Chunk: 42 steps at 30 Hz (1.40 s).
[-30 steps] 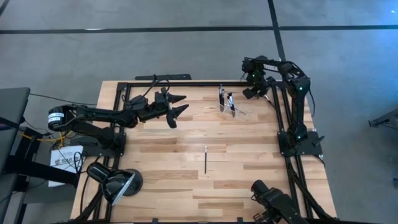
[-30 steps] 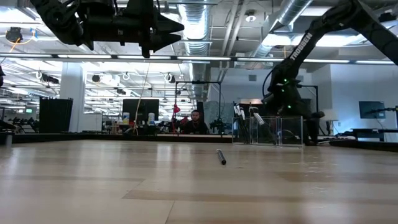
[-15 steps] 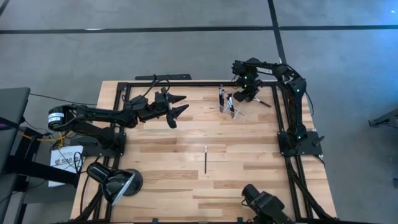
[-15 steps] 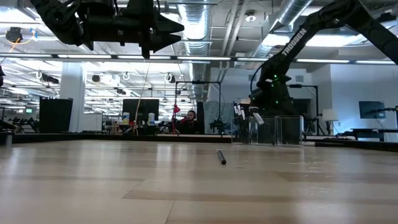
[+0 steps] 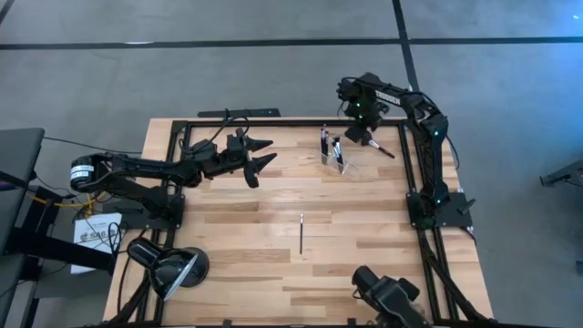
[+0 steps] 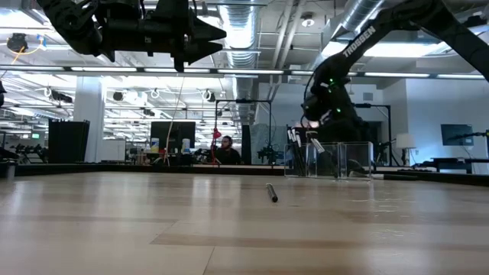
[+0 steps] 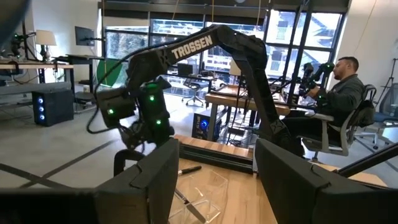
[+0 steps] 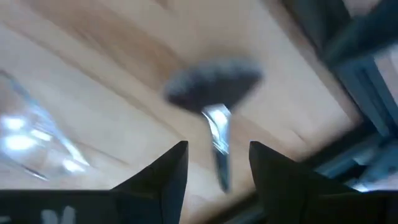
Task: Put items in baskets/containers
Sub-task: Put the black highlighter brush into the transparent organizer
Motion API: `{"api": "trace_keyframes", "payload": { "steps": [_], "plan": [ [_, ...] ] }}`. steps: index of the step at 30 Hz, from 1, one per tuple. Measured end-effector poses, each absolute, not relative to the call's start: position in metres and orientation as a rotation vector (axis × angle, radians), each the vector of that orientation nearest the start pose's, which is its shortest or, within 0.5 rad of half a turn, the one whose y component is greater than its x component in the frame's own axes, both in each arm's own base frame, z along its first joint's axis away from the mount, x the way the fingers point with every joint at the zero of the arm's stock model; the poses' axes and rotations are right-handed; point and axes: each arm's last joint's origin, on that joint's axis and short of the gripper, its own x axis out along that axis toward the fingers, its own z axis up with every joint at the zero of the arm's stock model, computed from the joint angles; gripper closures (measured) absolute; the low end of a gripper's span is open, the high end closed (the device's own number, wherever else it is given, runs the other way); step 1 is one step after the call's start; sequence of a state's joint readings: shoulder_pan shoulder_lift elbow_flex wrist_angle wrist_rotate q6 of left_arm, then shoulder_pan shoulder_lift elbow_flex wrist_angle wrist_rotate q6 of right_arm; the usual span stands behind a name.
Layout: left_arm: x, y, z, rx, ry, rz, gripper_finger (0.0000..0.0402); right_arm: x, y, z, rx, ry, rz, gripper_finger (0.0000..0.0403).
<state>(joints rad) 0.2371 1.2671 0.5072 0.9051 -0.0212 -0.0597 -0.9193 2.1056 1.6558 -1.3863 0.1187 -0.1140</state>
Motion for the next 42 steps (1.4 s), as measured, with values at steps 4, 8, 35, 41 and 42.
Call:
{"api": "trace_keyframes", "payload": {
  "steps": [4, 8, 35, 41, 42],
  "plan": [
    [0.249, 0.060, 0.243, -0.045, -0.144, 0.252, 0.0192, 0.214, -0.297, 0.174, 0.658, 1.850, -0.564, 0.0225],
    [0.249, 0.060, 0.243, -0.045, -0.143, 0.251, 0.0192, 0.209, -0.293, 0.159, 0.644, 1.879, -0.522, 0.0206],
    [0.249, 0.060, 0.243, -0.042, -0.141, 0.252, 0.0192, 0.202, -0.279, 0.120, 0.574, 1.868, -0.474, 0.0336],
    [0.249, 0.060, 0.243, -0.042, -0.141, 0.252, 0.0192, 0.203, -0.279, 0.120, 0.595, 1.845, -0.461, 0.0358],
    [0.249, 0.060, 0.243, -0.043, -0.141, 0.252, 0.0192, 0.204, -0.278, 0.120, 0.582, 1.851, -0.464, 0.0358]
  ]
}}
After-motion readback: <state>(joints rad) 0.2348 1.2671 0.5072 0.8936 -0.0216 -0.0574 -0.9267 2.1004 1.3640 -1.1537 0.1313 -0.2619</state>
